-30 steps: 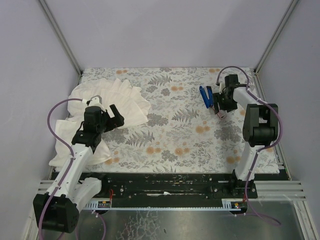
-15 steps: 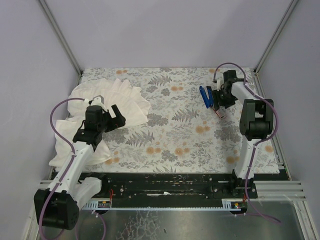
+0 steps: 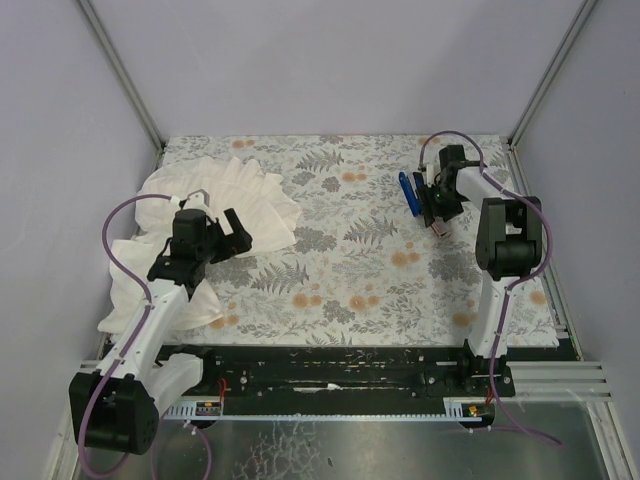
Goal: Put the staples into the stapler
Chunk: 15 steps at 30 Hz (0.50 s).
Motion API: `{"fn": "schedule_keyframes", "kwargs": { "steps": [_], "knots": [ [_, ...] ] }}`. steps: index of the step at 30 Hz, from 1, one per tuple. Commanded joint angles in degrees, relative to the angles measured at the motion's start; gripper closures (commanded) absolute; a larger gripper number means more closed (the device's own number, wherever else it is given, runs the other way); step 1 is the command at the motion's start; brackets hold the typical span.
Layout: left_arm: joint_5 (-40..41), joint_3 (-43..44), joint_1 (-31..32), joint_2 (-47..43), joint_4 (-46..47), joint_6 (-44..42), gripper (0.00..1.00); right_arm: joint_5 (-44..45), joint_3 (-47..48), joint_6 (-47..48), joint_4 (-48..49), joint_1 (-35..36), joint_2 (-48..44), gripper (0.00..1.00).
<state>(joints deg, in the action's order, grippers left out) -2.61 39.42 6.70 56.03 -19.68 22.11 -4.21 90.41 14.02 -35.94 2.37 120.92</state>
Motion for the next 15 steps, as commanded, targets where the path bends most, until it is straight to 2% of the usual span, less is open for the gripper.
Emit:
{"fn": "schedule_keyframes", "kwargs": {
  "steps": [1, 9, 15],
  "knots": [
    [-1.1, 2.1, 0.0, 0.1, 3.3, -1.0, 0.0, -0.9, -1.1, 0.6, 1.0, 0.4, -0.1, 0.4],
    [-1.8, 2.1, 0.0, -0.1, 3.8, -0.9, 0.0, 2.4, -4.2, 0.0, 2.4, 1.1, -1.0, 0.46],
    [-1.7, 2.2, 0.0, -1.0, 3.5, -1.0, 0.0, 2.8, -5.7, -1.7, 3.0, 1.1, -5.1, 0.5]
  ]
}}
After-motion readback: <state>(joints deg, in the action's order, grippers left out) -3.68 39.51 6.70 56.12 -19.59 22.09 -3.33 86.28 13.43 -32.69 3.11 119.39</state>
